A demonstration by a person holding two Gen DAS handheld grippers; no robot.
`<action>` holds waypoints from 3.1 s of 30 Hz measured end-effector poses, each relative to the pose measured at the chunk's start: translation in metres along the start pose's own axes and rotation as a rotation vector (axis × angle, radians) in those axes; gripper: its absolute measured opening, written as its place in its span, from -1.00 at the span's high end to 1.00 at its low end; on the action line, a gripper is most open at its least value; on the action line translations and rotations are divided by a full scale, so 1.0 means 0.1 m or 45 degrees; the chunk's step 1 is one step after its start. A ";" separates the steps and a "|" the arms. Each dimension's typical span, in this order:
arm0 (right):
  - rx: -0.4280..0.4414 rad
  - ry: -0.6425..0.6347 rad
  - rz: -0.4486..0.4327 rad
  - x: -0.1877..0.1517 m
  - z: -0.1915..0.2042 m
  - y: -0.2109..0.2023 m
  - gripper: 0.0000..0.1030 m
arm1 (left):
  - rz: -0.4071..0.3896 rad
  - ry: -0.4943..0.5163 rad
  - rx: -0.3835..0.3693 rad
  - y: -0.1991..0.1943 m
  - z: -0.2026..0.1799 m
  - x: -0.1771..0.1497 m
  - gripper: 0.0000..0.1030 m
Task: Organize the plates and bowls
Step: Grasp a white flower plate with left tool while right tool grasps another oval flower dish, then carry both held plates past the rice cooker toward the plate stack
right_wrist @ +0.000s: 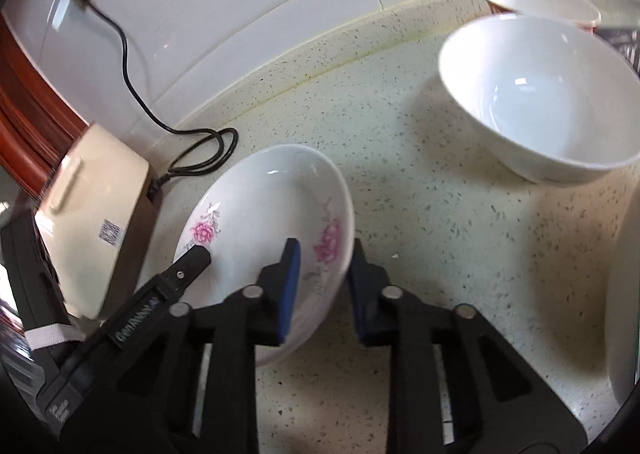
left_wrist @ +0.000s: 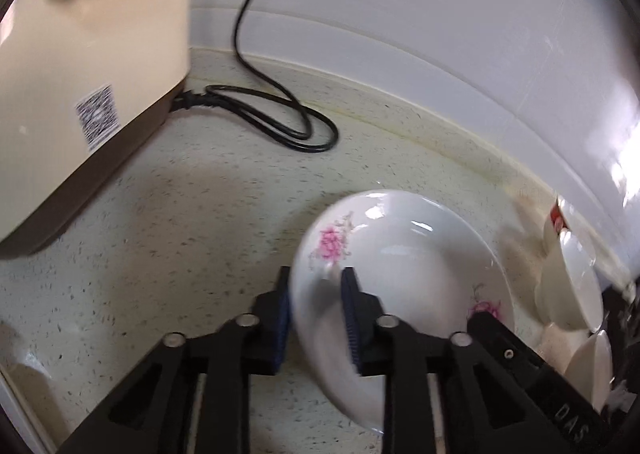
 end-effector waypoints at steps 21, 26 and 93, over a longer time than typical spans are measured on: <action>0.222 -0.088 -0.052 -0.08 0.27 -0.35 0.56 | -0.281 -0.010 0.108 -0.69 0.01 -0.09 0.68; 0.272 -0.155 -0.047 -0.19 0.43 -0.42 0.56 | -0.360 -0.042 0.152 -0.92 0.06 -0.14 0.68; 0.541 -0.595 0.031 -1.31 1.48 -0.65 0.55 | -0.528 -0.217 0.452 -2.27 0.87 -0.95 0.66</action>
Point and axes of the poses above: each gripper's, at about its wrist camera, not at the fingertips, and y roughly the way its jaws point, z to its left, x to its top, the point moved 1 cm from there along y, roughly the way its jaws point, and after that the axes turned 13 degrees about -x, right-handed, at the moved point
